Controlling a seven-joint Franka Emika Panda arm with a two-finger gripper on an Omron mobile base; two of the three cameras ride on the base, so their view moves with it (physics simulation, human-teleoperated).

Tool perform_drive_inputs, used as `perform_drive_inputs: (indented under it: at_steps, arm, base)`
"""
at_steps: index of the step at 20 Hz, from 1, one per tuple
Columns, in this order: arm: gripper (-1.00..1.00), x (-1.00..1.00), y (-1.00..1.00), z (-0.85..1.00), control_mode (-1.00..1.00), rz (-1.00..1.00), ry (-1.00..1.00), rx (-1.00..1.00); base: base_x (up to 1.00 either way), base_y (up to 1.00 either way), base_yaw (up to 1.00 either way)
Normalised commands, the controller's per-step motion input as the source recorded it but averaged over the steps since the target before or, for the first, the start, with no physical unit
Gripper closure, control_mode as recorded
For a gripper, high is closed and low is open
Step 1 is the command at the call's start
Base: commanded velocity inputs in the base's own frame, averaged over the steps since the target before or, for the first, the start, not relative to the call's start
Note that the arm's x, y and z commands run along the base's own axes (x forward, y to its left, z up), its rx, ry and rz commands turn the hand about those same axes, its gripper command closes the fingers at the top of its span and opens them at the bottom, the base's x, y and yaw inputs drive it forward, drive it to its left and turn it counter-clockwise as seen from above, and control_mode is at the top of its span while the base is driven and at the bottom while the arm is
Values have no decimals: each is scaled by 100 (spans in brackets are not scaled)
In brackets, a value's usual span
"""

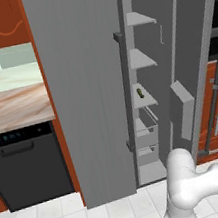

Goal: Pick up the frozen chicken drumstick from the freezer, place it on any shelf in the fridge, and close the fridge and freezer doors when done.

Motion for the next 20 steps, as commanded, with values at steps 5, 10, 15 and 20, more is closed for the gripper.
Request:
perform_drive_inputs:
  at_steps: [5, 10, 15, 20]
  arm:
    - [-100, -2, 81, 0, -100, 0, 0, 0]
    - [-100, 0, 66, 2, -100, -8, 0, 0]
    - [-100, 7, 65, 1, -100, -12, 0, 0]
    - [-100, 23, 51, 0, -100, -14, 0, 0]
  base:
    - [0, 0, 0]
    - [0, 0, 0]
    - [0, 0, 0]
    - [0, 0, 0]
